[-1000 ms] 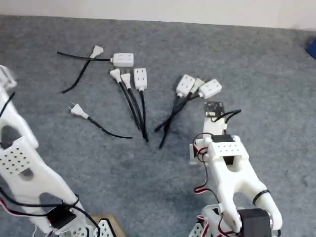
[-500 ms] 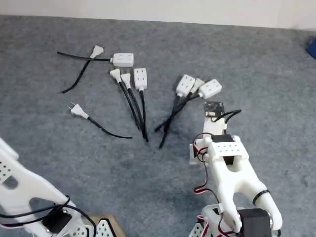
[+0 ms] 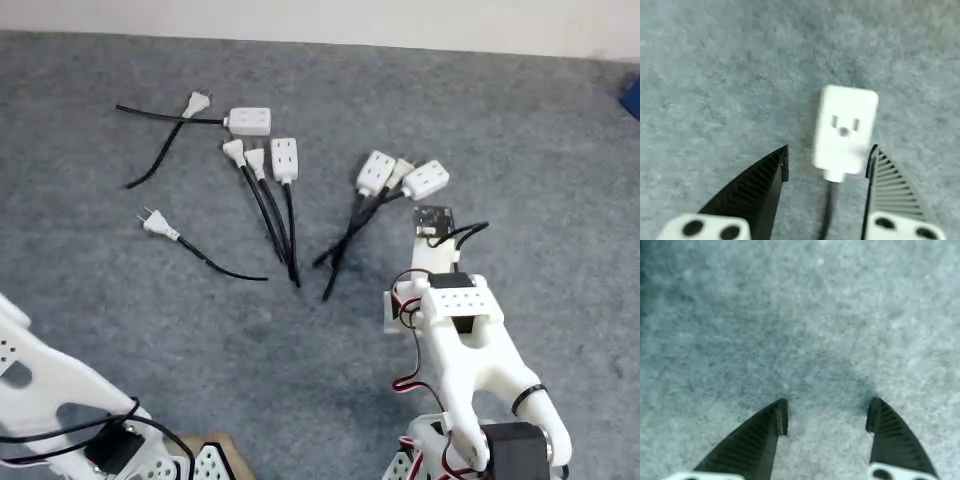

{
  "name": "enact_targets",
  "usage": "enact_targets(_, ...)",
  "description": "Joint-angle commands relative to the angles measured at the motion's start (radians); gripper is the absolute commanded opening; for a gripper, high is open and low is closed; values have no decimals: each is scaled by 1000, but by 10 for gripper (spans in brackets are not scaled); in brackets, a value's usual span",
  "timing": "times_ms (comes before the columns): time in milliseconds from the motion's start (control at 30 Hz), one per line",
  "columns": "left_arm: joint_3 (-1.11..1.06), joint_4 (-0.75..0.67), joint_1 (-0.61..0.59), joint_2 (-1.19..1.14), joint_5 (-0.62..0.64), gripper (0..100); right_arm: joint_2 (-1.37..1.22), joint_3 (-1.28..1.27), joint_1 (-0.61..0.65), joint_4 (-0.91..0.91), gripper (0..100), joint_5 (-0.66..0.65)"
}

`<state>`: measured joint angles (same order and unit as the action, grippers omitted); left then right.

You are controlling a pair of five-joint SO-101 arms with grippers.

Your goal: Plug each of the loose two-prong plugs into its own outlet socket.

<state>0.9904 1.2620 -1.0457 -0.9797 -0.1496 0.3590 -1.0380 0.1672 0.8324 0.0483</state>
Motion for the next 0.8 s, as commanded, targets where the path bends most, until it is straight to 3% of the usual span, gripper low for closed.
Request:
enact_targets(0, -36, -5, 58, 12, -6, 264, 18, -1, 10, -13, 256, 0)
enact_targets(400, -131, -104, 45, 12, -54, 261, 21, -2, 10, -13, 256, 0)
enact_targets(533, -127, -100, 33, 15, -60, 152, 21, -2, 10, -13, 256, 0)
enact_targets(600, -127, -97, 39, 18, -130, 92, 21, -2, 10, -13, 256, 0)
enact_targets(667, -125, -54, 51, 19, -209, 66, 21, -4, 10, -13, 256, 0)
enact_targets(767, -116, 26, 59, 22, -224, 53, 19, -4, 10, -13, 256, 0)
